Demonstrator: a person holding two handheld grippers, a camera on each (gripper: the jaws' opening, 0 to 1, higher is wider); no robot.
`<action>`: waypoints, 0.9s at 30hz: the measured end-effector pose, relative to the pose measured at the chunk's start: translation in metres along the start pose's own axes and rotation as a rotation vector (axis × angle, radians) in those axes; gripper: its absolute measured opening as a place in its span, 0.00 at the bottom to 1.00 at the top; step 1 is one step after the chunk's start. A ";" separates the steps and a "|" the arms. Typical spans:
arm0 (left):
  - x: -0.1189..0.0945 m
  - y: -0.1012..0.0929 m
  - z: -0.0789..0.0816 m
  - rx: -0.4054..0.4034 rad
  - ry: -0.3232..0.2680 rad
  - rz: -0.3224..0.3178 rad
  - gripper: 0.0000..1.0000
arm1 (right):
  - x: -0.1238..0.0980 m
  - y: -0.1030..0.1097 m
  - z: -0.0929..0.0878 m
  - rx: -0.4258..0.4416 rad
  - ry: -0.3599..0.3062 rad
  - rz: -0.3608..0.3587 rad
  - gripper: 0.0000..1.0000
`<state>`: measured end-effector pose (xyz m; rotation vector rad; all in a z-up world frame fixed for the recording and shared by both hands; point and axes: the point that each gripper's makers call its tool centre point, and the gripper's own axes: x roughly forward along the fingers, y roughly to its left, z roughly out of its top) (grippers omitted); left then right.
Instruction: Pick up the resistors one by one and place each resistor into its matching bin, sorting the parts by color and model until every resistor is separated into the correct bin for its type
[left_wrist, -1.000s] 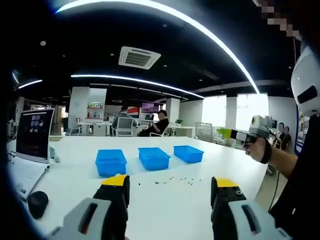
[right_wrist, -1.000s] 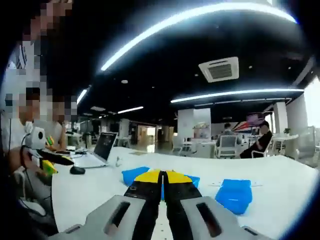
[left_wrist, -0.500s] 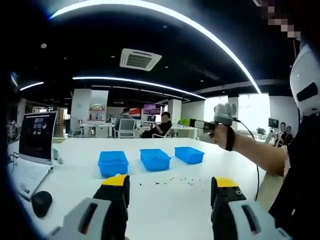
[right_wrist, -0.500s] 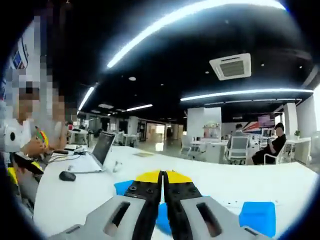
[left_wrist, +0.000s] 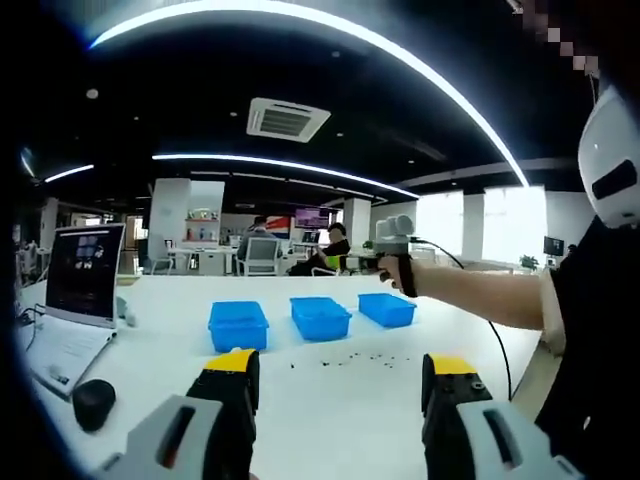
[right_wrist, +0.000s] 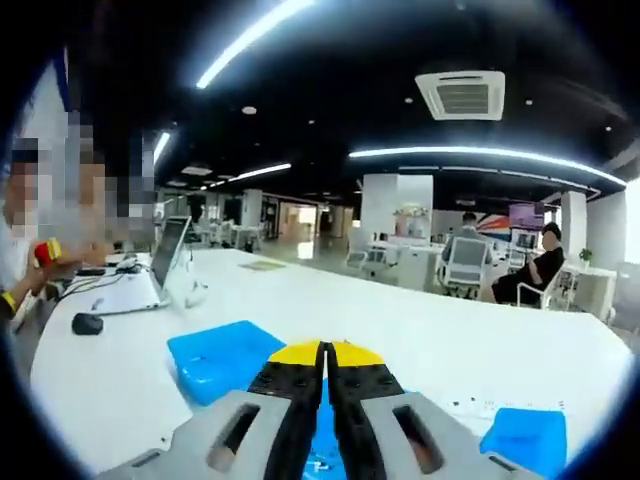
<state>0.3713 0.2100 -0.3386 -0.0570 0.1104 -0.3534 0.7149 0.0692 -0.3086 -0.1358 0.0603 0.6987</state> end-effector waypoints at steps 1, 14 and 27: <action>0.000 0.000 0.000 0.000 0.000 0.000 0.67 | 0.001 -0.001 -0.003 0.000 0.010 -0.005 0.05; 0.000 -0.002 0.002 0.006 -0.003 0.003 0.67 | -0.015 0.001 0.007 0.000 -0.024 0.010 0.36; 0.009 -0.005 0.001 0.007 -0.001 -0.022 0.67 | -0.127 0.020 0.015 -0.014 -0.104 0.061 0.36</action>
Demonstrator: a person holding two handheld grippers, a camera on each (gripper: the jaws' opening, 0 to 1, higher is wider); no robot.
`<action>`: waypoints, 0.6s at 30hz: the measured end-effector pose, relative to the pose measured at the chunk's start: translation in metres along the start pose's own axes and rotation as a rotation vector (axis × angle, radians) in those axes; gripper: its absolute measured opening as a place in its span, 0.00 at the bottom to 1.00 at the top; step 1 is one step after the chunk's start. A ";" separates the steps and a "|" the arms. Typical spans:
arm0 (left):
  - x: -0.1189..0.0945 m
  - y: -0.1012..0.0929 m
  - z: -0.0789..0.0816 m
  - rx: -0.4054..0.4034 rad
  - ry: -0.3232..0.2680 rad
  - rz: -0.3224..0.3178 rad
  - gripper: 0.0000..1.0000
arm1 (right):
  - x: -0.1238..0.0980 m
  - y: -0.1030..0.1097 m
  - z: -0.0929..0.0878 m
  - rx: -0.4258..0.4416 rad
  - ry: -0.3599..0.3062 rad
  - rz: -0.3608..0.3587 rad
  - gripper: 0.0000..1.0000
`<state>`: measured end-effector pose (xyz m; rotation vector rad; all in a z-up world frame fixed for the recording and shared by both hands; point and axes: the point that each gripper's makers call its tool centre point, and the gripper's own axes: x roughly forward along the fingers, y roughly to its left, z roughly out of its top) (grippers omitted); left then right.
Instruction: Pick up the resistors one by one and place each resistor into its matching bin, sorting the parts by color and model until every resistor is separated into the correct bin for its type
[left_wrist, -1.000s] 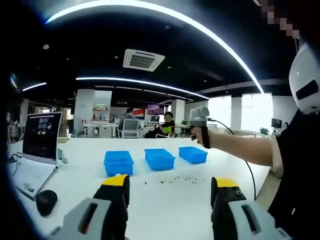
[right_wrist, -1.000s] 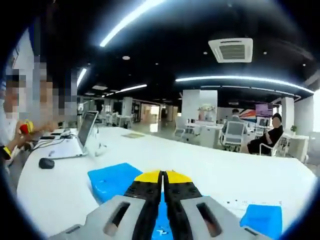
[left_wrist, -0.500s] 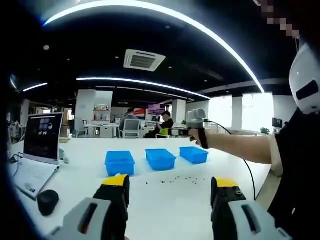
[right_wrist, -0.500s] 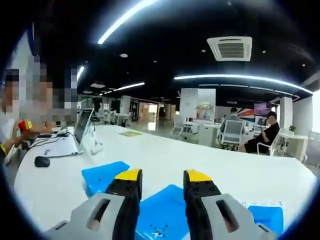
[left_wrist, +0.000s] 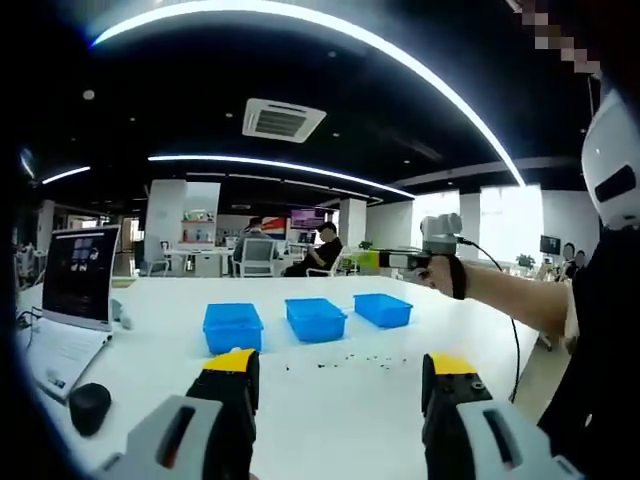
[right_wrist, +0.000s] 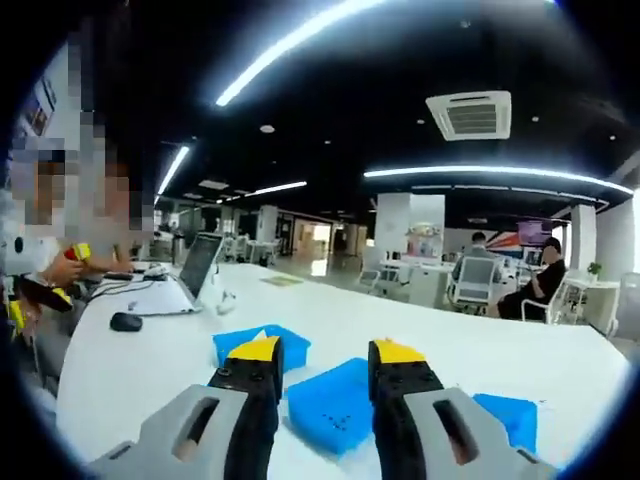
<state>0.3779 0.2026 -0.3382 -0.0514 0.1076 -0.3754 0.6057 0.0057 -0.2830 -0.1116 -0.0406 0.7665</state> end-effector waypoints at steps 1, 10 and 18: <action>0.002 0.000 0.000 0.000 0.001 -0.003 0.67 | -0.011 0.002 0.001 0.010 -0.017 -0.002 0.35; 0.011 -0.006 -0.001 0.002 0.011 -0.033 0.67 | -0.101 0.040 -0.007 0.007 -0.097 0.007 0.35; 0.014 -0.011 -0.002 -0.002 0.011 -0.048 0.67 | -0.136 0.059 -0.020 0.052 -0.114 -0.038 0.34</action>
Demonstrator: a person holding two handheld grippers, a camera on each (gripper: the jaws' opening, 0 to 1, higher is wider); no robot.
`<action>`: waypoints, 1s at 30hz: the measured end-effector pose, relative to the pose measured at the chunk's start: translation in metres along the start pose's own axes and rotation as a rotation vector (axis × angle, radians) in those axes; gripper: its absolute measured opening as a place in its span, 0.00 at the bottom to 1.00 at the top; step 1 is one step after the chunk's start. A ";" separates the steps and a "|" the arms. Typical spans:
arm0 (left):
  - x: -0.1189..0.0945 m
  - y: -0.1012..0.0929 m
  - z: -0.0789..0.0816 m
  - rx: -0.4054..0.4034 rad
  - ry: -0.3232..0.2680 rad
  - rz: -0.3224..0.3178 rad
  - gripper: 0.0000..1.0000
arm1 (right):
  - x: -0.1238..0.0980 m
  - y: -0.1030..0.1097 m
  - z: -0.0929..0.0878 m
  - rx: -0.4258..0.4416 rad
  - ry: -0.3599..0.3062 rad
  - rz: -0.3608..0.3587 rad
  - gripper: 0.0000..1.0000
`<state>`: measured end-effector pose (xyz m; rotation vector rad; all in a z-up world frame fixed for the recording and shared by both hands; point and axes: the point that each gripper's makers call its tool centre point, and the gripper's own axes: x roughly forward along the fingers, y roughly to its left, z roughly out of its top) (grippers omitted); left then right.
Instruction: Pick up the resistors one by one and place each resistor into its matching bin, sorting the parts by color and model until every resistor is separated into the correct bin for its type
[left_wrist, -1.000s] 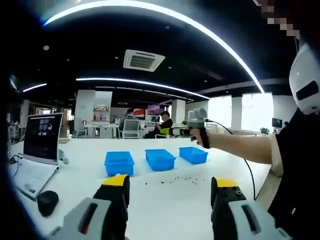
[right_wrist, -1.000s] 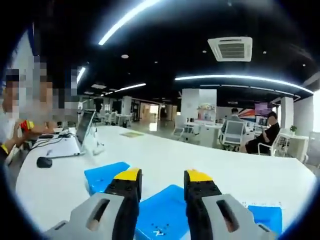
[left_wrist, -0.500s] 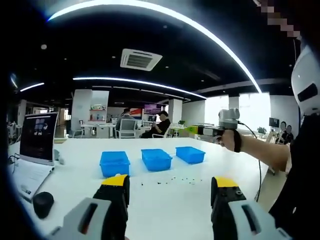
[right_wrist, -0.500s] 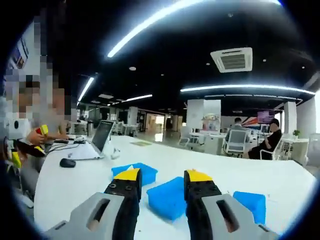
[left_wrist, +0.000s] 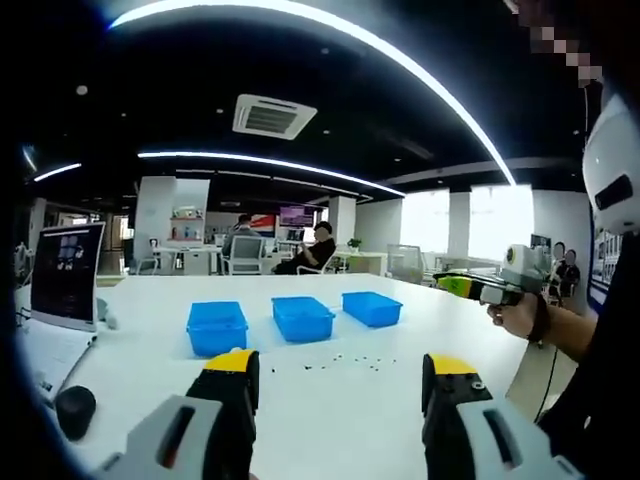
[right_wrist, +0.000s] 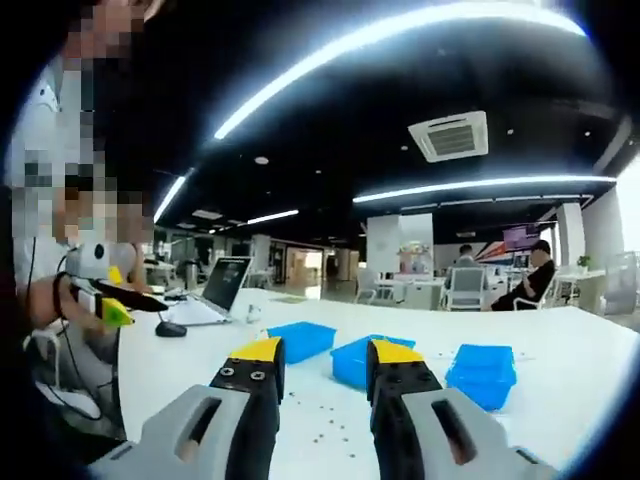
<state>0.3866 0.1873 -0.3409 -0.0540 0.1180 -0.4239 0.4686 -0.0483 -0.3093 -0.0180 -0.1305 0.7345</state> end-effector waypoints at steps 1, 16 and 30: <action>0.000 0.000 0.000 -0.001 0.000 -0.002 0.67 | 0.001 0.001 0.003 -0.011 -0.006 0.006 0.34; -0.015 0.008 -0.006 -0.010 -0.002 0.022 0.67 | 0.077 0.032 0.007 -0.321 0.170 0.447 0.33; -0.029 0.028 -0.015 -0.039 0.002 0.071 0.67 | 0.171 0.069 -0.054 -0.714 0.445 0.869 0.33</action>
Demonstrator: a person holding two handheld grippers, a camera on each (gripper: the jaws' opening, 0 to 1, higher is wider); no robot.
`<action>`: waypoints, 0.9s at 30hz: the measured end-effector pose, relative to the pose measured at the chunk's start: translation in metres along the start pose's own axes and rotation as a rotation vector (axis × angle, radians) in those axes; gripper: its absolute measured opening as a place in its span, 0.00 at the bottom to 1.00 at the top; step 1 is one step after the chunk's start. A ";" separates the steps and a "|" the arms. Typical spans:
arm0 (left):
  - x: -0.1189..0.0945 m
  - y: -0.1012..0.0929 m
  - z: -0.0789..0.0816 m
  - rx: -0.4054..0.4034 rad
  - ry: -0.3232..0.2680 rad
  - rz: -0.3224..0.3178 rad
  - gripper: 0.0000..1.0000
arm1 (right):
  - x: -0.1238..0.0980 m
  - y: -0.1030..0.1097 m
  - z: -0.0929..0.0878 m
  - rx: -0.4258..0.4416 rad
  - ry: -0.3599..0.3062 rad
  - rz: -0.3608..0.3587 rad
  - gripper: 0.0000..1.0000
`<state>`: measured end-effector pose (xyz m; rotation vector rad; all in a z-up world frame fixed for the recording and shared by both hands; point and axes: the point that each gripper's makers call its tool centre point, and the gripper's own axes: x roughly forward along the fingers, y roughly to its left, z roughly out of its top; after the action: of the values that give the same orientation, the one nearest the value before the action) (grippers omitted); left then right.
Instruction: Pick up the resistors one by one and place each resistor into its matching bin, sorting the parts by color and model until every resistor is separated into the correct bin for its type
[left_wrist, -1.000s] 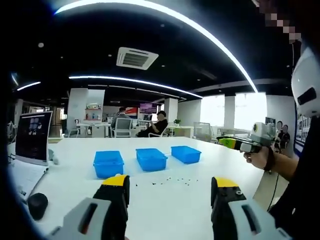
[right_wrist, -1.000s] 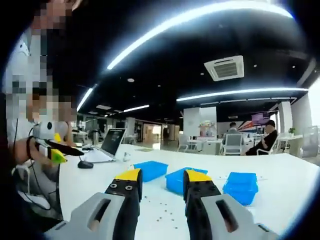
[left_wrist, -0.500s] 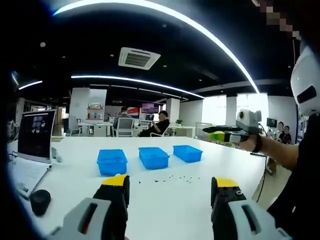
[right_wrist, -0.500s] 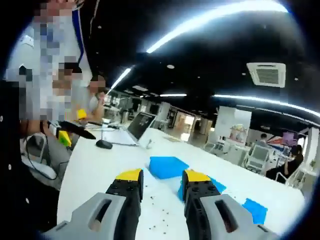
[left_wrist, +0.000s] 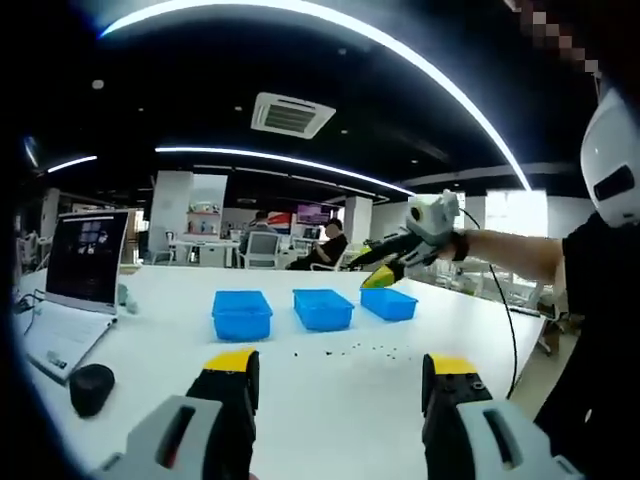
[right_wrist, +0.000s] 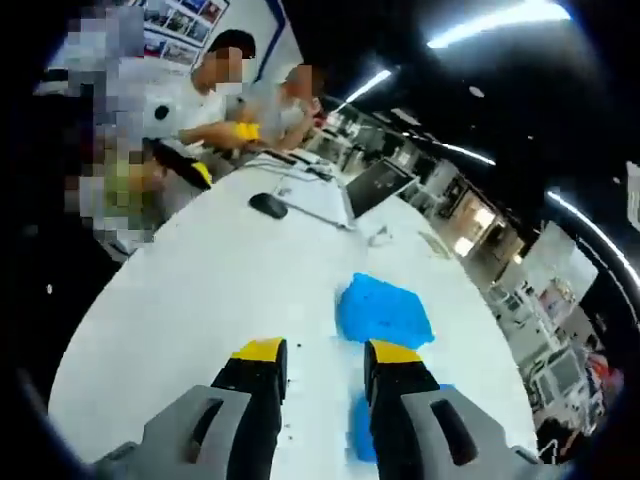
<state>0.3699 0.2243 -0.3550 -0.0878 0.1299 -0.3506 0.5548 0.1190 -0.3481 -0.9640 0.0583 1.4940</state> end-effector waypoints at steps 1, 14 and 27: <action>0.000 0.000 0.000 0.002 0.002 0.001 0.67 | 0.011 0.000 -0.003 -0.054 0.030 0.033 0.33; -0.005 0.009 -0.009 -0.023 0.016 0.038 0.67 | 0.097 0.034 -0.042 -0.406 0.283 0.473 0.32; 0.002 0.009 -0.015 -0.043 0.025 0.042 0.67 | 0.123 0.044 -0.055 -0.564 0.363 0.633 0.22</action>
<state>0.3731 0.2313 -0.3708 -0.1234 0.1634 -0.3071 0.5643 0.1775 -0.4765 -1.7862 0.2298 1.9364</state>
